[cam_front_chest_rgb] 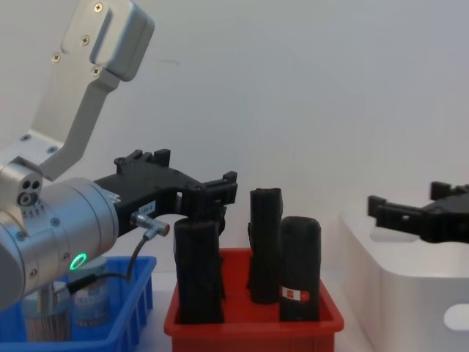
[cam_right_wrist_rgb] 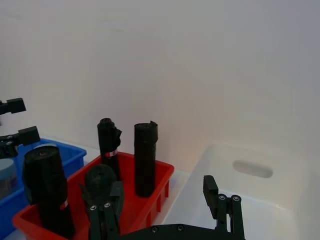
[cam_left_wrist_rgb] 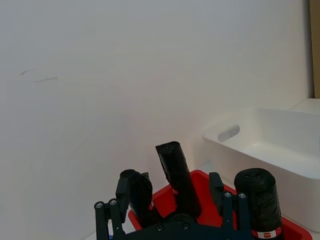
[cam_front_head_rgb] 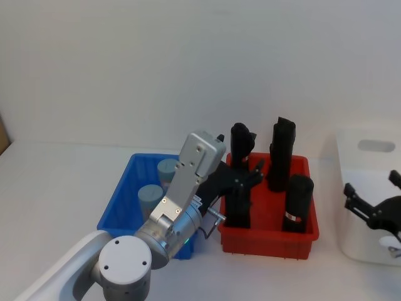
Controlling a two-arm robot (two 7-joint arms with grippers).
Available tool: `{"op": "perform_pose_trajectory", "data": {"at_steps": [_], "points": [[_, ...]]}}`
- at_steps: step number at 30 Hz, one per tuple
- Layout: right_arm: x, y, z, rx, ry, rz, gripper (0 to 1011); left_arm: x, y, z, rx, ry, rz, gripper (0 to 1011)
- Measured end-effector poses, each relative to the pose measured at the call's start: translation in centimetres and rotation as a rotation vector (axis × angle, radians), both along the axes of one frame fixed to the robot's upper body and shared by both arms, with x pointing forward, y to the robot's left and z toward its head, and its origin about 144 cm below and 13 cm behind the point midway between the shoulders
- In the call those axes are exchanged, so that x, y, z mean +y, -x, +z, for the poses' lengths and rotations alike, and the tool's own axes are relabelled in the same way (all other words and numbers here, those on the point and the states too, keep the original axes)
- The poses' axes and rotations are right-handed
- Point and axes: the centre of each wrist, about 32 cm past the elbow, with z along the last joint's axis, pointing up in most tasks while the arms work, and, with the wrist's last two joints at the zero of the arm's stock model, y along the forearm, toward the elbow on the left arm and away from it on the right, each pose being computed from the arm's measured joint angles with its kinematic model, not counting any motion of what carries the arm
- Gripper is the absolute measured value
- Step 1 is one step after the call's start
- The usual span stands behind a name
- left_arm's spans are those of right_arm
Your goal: Pick the cotton swabs from the blue box and place them into the white box.
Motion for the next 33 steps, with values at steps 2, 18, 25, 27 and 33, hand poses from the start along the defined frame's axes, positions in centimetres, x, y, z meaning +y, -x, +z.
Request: {"op": "perform_pose_trajectory", "data": {"at_steps": [2,18,25,27,33], "points": [[0.1,-0.4,0.0,0.004,0.004,0.016,1002,0.0,0.0,0.0,0.000,0.000,0.000,1000],[0.8,-5.4,-0.2,0.081,0.088,0.242,1002,0.0,0.0,0.0,0.000,0.000,0.000,1000],[1.4,-8.0,-0.2,0.140,0.151,0.347,1002,0.0,0.0,0.0,0.000,0.000,0.000,1000],[1.8,-9.0,-0.1,0.162,0.173,0.377,1002,0.0,0.0,0.0,0.000,0.000,0.000,1000],[2.8,-11.0,0.1,0.204,0.209,0.429,1002,0.0,0.0,0.0,0.000,0.000,0.000,999]]}}
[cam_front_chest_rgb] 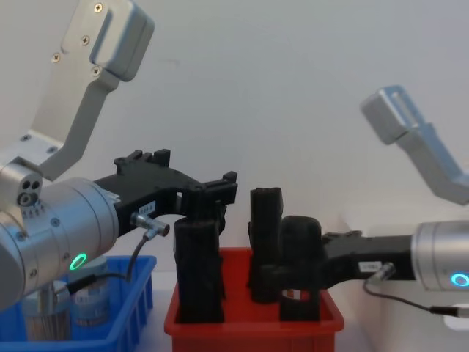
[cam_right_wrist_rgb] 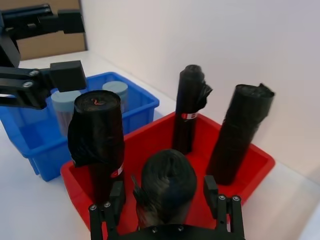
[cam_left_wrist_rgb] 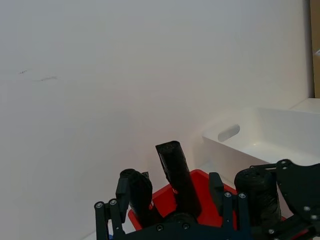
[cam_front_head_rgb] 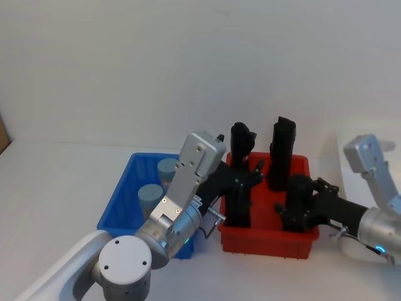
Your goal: Pick the cotton swabs from the blue box and place them into the white box.
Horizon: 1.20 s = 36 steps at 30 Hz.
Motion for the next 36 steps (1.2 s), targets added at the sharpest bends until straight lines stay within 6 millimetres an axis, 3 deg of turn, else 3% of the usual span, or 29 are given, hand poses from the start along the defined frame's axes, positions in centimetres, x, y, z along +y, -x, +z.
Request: {"op": "perform_pose_trajectory", "data": {"at_steps": [6,16,17,25,36], "points": [[0.6,-1.1,0.1,0.023,0.020,0.028,997,0.0,0.0,0.0,0.000,0.000,0.000,1000],[1.4,-2.2,0.4,0.047,0.045,0.059,757,0.0,0.0,0.0,0.000,0.000,0.000,1000],[1.4,-2.3,0.4,0.048,0.046,0.060,689,0.0,0.0,0.0,0.000,0.000,0.000,1000],[1.7,-2.6,0.5,0.055,0.053,0.070,458,0.0,0.0,0.0,0.000,0.000,0.000,1000],[1.4,-2.3,0.8,0.013,0.012,0.050,387,0.0,0.0,0.0,0.000,0.000,0.000,1000]]}}
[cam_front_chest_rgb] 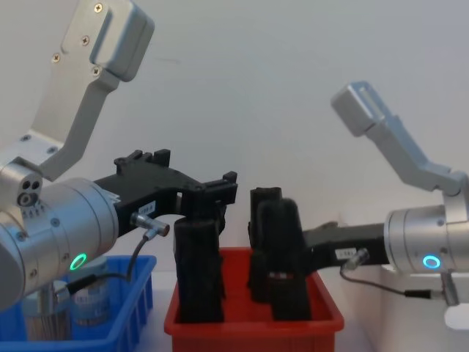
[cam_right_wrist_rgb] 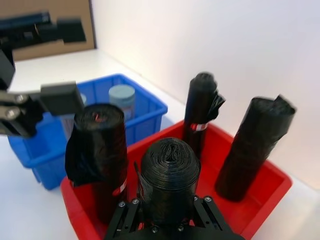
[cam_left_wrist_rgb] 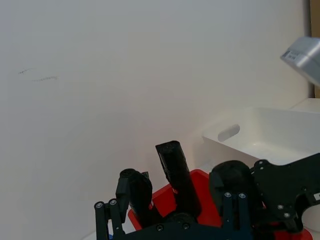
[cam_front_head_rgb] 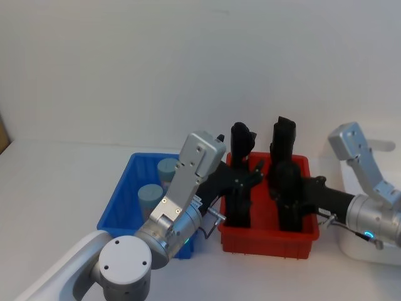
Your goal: Pick the cotton swabs from the blue box and place them into the white box.
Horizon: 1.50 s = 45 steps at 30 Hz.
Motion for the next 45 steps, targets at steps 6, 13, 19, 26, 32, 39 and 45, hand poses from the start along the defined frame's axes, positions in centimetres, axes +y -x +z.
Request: {"op": "perform_pose_trajectory", "data": {"at_steps": [6,13,19,26,32,39,45], "points": [[-0.4,0.5,0.6,-0.056,-0.054,-0.043,363,0.0,0.0,0.0,0.000,0.000,0.000,1000],[-0.8,1.0,1.8,-0.135,-0.117,-0.116,363,0.0,0.0,0.0,0.000,0.000,0.000,1000],[-1.3,1.5,2.7,-0.200,-0.153,-0.192,363,0.0,0.0,0.0,0.000,0.000,0.000,1000],[-1.7,2.0,3.2,-0.249,-0.150,-0.286,363,0.0,0.0,0.0,0.000,0.000,0.000,999],[-1.9,2.3,2.8,-0.247,-0.123,-0.350,363,0.0,0.0,0.0,0.000,0.000,0.000,1000],[-2.1,2.2,1.3,-0.192,-0.083,-0.420,363,0.0,0.0,0.0,0.000,0.000,0.000,1000],[-2.2,1.7,-0.4,-0.136,-0.061,-0.473,363,0.0,0.0,0.0,0.000,0.000,0.000,1000]]}}
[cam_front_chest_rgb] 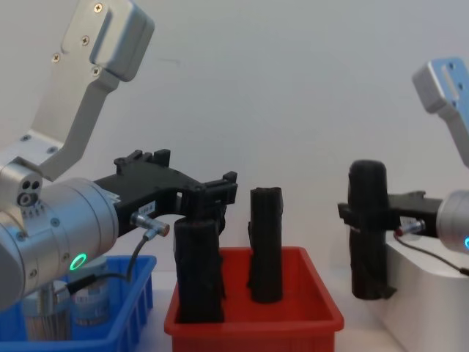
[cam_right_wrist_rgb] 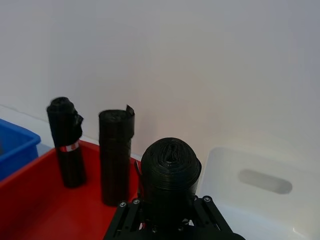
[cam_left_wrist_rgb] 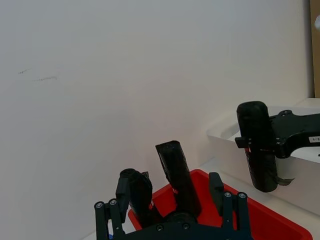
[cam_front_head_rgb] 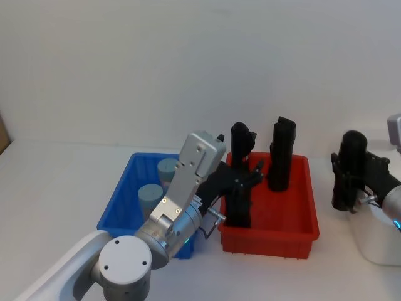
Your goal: Pick the cotton swabs from the blue box and place them into the white box.
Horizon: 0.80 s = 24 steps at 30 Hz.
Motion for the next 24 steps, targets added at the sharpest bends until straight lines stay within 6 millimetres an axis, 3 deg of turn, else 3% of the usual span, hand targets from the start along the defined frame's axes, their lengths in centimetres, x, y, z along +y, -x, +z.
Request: {"op": "perform_pose_trajectory", "data": {"at_steps": [12,24], "points": [[-0.3,-0.5,-0.9,-0.006,-0.031,-0.047,363,0.0,0.0,0.0,0.000,0.000,0.000,1000],[-1.0,-0.4,0.5,-0.129,-0.101,-0.035,363,0.0,0.0,0.0,0.000,0.000,0.000,1000]]}}
